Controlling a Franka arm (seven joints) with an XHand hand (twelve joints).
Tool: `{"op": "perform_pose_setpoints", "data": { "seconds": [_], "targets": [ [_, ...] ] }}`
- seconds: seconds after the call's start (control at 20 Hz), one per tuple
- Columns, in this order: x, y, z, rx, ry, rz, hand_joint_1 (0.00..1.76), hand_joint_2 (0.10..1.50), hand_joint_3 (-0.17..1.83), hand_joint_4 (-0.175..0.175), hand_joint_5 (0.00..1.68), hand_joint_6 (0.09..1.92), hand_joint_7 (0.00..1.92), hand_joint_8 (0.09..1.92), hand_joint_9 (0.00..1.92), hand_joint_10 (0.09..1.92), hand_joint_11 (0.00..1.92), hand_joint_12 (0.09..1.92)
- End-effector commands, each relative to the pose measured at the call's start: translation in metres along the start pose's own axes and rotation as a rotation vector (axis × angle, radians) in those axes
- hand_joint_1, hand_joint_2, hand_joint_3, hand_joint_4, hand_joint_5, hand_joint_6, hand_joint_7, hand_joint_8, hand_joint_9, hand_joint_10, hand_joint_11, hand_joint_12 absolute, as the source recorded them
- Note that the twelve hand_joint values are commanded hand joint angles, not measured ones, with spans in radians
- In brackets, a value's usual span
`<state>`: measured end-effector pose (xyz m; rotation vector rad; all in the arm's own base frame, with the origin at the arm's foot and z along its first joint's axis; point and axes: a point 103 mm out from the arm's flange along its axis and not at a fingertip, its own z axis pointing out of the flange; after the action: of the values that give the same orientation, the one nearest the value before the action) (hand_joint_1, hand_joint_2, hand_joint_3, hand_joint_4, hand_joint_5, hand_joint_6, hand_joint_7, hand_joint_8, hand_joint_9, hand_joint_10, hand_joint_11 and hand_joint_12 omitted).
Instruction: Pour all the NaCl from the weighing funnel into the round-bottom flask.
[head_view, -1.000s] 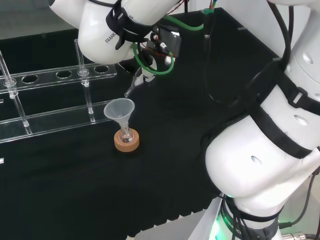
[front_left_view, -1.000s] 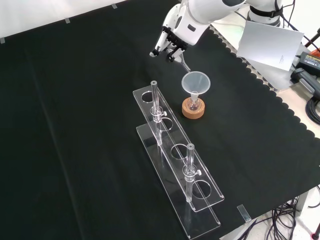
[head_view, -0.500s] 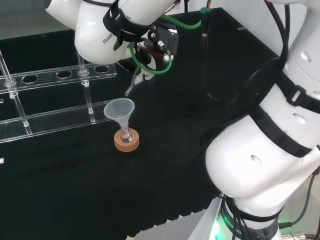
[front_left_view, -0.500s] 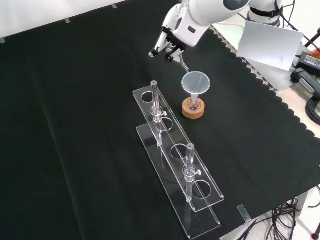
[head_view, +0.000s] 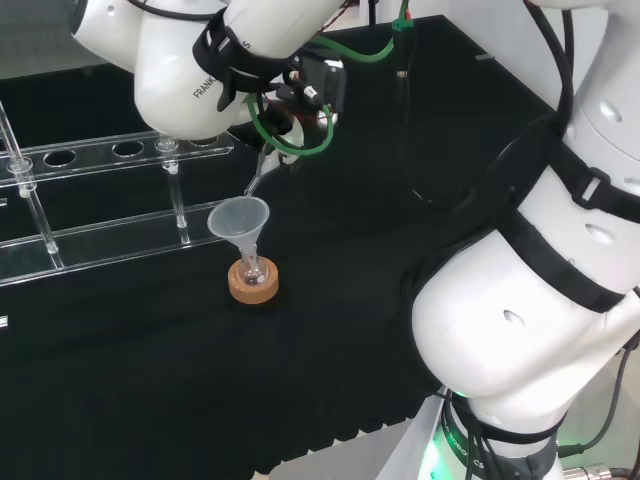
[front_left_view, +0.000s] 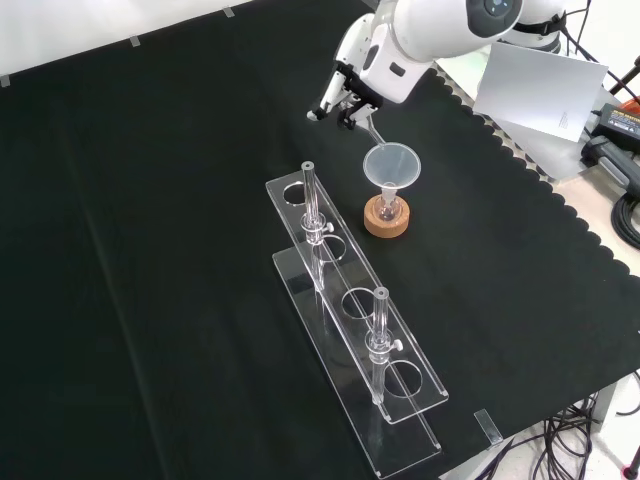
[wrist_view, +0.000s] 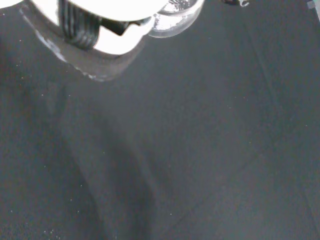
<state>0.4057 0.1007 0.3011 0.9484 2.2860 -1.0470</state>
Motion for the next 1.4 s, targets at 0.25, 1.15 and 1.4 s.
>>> {"op": "perform_pose_setpoints", "data": {
  "seconds": [0.25,1.15,1.4],
  "targets": [
    [0.007,0.002,-0.007,0.015,-0.063,-0.038,1.13,0.72,0.43,0.175,1.53,0.09,1.68,0.09,1.09,0.15,0.00,1.40],
    [0.000,-0.001,-0.013,0.005,-0.137,-0.040,1.13,0.72,0.43,0.175,1.53,0.09,1.68,0.09,1.09,0.15,0.00,1.40],
    [0.004,0.001,-0.018,-0.010,-0.141,-0.054,1.13,0.72,0.43,0.175,1.53,0.09,1.68,0.09,1.09,0.15,0.00,1.40]
  ]
}}
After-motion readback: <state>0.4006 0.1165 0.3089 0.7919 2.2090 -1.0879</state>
